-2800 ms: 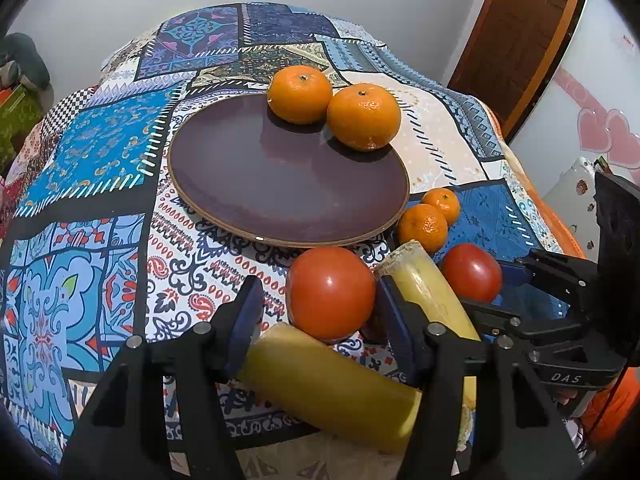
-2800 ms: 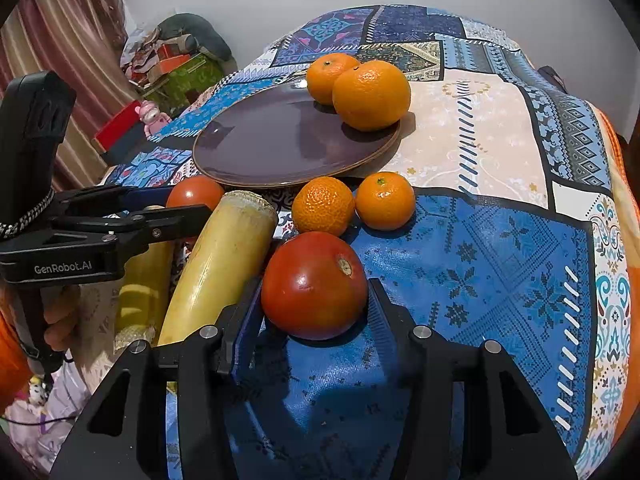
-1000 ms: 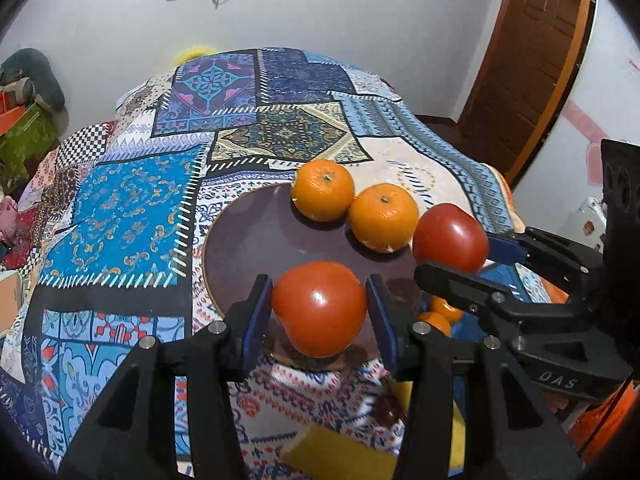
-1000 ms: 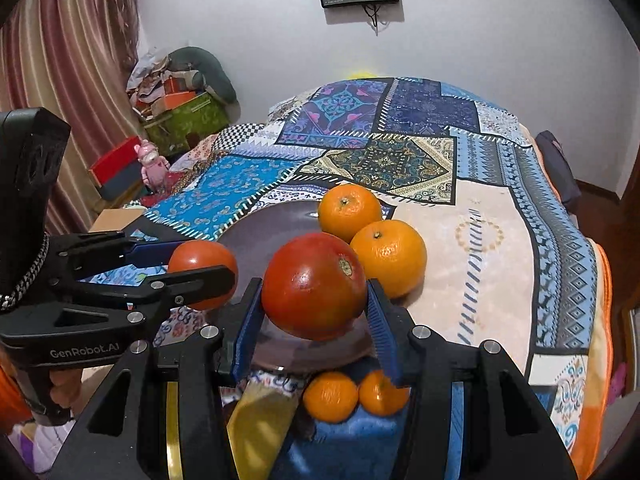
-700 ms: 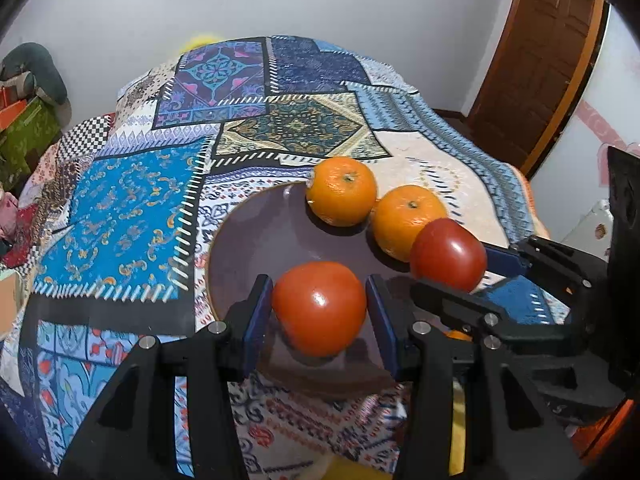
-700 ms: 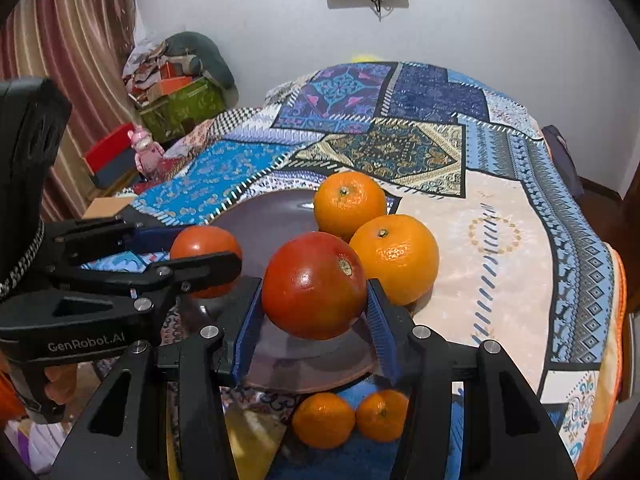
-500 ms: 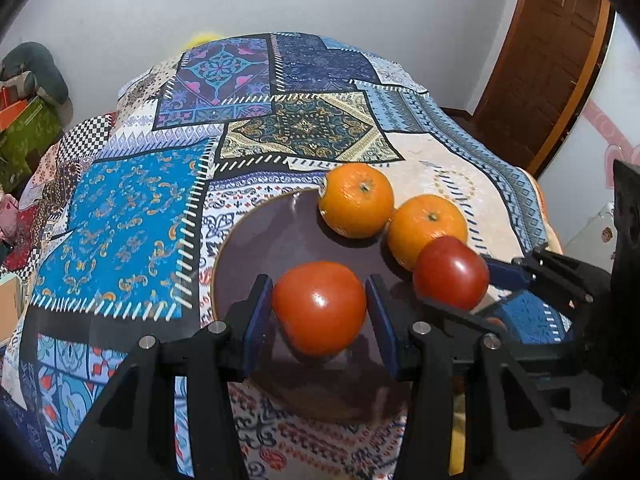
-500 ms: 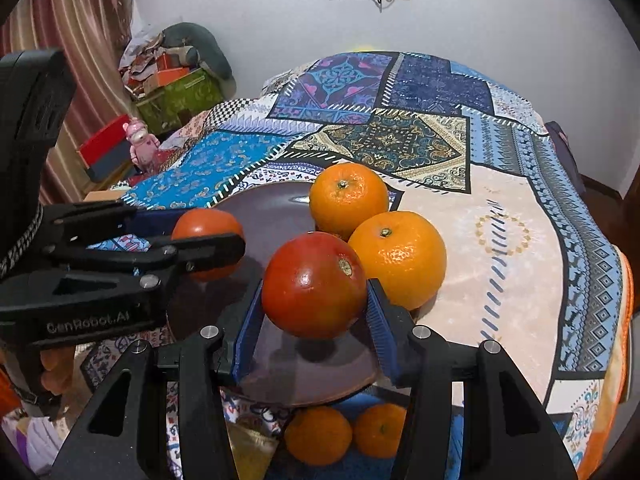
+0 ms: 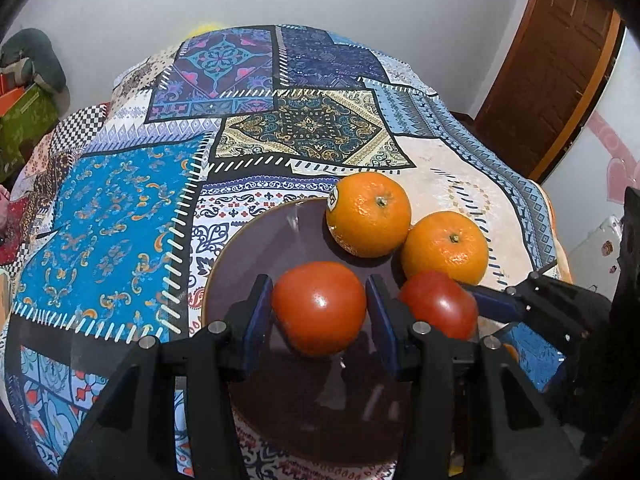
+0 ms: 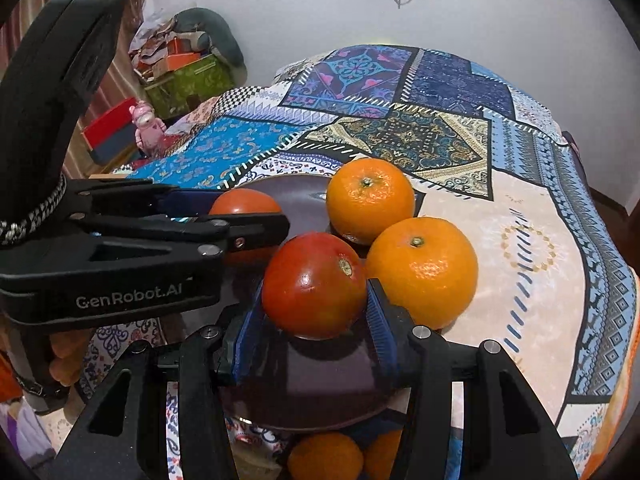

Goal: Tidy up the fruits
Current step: 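Carry both red tomatoes onto the plate beside the oranges and release them, then move both grippers back toward the yellow cylinders on the quilt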

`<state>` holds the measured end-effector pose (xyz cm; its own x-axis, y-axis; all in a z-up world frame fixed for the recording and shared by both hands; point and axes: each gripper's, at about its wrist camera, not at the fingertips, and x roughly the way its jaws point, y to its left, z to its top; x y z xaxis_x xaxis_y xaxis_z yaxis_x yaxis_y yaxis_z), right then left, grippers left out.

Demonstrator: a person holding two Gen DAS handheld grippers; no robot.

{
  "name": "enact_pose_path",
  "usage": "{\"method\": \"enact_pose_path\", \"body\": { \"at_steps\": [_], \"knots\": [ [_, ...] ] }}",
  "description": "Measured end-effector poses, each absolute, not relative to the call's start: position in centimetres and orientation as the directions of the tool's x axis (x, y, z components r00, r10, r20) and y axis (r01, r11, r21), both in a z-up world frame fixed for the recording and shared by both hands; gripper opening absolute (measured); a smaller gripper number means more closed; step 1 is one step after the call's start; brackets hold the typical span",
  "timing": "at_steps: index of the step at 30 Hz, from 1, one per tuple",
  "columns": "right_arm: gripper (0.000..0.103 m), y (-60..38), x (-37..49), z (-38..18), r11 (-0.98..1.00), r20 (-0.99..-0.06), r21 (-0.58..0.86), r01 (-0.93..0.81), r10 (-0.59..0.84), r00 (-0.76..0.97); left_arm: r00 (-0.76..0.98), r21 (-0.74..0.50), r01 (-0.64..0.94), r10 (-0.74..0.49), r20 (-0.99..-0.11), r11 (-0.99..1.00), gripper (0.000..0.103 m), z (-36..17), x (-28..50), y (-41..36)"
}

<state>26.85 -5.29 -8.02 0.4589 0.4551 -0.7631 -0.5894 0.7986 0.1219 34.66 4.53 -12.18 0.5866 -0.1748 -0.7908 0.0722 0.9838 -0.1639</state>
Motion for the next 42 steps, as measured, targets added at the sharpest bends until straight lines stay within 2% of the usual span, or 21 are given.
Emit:
{"method": "enact_pose_path", "body": {
  "at_steps": [20,24,31,42],
  "knots": [
    [0.047,-4.8,27.4,-8.8,0.800,-0.778,0.126,-0.586,0.446,0.442,0.580,-0.197,0.042,-0.184,-0.794,0.980,0.049,-13.1,35.6,4.6],
    [0.051,-5.0,27.2,-8.5,0.799,-0.774,0.147,-0.582,0.460,0.436,0.616,-0.156,0.050,-0.153,-0.772,0.986,0.056,-12.1,34.7,4.3],
    [0.058,-6.2,26.2,-7.0,0.814,-0.747,0.143,-0.563,0.462,0.478,0.633,-0.150,0.065,-0.157,-0.758,0.987,0.057,-10.7,32.5,4.5],
    [0.059,-8.5,23.0,-4.7,0.831,-0.722,0.121,-0.542,0.449,0.527,0.642,-0.162,0.063,-0.164,-0.749,0.985,0.057,-8.7,27.6,5.0]
  ]
}}
